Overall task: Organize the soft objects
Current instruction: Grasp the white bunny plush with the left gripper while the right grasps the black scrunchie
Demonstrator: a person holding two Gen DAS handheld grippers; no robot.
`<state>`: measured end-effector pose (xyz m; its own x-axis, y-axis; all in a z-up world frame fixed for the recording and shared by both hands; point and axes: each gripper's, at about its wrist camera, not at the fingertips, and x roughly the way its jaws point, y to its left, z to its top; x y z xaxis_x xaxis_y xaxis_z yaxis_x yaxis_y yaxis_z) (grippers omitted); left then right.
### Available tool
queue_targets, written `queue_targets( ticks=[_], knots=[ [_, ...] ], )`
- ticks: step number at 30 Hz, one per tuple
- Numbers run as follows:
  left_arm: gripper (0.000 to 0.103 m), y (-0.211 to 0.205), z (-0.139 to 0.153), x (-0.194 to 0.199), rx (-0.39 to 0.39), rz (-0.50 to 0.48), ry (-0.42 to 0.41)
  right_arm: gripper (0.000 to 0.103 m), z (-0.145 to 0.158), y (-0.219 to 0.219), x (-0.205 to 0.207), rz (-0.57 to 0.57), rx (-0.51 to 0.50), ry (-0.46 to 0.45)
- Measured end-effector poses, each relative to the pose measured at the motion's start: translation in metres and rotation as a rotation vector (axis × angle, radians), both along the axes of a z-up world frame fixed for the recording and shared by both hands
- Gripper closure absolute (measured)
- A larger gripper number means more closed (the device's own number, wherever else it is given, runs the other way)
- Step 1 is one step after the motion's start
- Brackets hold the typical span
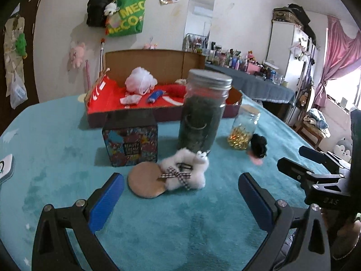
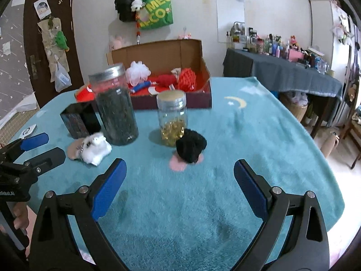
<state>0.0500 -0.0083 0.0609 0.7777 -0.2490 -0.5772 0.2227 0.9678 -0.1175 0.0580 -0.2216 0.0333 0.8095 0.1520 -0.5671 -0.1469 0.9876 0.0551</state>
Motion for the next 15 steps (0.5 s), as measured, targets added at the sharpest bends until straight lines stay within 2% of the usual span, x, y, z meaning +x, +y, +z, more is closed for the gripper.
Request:
queue_targets(
  ticks=[6,9,15],
  knots=[
    [0.002,0.002,-0.005,0.01,-0.008,-0.005,0.04,0.006,-0.003,0.0,0.007,-0.006,-0.017,0.018],
    [0.002,-0.001,-0.005,0.018,-0.007,-0.017,0.054,0.006,-0.004,-0.005,0.015,0.005,0.005,0.041],
    [0.012,-0.01,-0.011,0.038,0.012,-0.028,0.108,0.006,-0.007,-0.016,0.042,0.024,0.053,0.102]
  ],
)
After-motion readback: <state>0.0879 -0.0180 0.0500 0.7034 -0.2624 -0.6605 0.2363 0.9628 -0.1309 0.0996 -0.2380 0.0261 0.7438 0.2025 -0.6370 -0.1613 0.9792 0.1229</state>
